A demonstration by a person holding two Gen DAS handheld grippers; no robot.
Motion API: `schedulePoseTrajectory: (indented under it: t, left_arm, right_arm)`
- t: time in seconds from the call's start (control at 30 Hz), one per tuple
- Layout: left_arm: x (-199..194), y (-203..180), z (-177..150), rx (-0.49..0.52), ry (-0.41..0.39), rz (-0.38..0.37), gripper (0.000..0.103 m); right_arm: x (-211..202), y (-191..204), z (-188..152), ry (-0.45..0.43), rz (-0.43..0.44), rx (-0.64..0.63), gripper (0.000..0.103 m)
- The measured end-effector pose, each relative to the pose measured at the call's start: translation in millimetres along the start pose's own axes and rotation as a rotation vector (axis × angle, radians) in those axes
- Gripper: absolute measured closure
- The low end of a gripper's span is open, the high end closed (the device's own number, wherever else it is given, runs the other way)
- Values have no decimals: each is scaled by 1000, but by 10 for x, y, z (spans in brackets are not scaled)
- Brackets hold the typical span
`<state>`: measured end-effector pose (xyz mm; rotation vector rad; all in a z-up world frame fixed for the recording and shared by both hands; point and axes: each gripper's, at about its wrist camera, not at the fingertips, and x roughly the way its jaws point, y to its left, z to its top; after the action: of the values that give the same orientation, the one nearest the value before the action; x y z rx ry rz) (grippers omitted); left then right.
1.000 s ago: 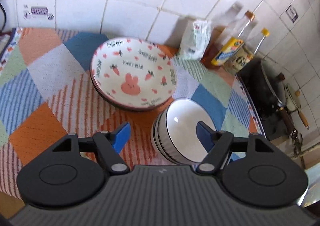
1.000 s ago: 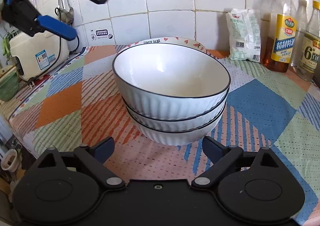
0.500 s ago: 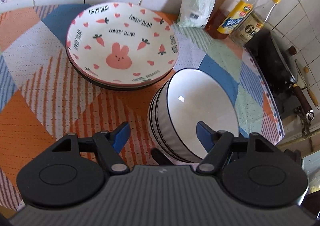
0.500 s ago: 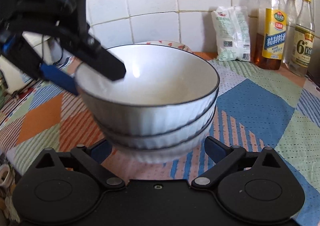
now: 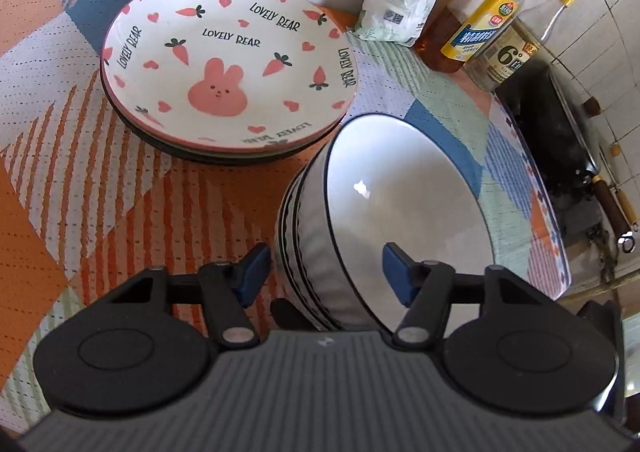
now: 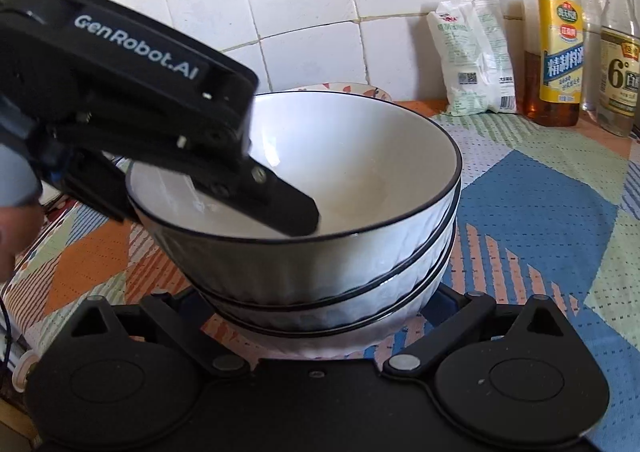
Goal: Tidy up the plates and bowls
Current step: 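Lift the bowl stack with the left gripper and carry it over the bunny plate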
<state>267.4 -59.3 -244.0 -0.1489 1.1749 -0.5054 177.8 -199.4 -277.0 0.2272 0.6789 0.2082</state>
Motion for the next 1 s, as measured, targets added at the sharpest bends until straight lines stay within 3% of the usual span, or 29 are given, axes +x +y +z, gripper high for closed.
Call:
schedulePoseTrajectory:
  t: [0.3,0.57,0.77,1.0]
  left_arm:
    - [-20,-94,-35,10,38,26,47]
    - [-219,-152,-90,9,15,24,47]
    - [-522,-216,118,58,-31,36,47]
    - [-833,-98,475,16,-90,57,47]
  right_arm:
    - [-20,-33,48,50,34,-36,2]
    - [-170,27,37,24,29,-34,2]
    - [-257,110,257,-24,41,-43,2]
    - [-170,242,659,-75,90,-99,2]
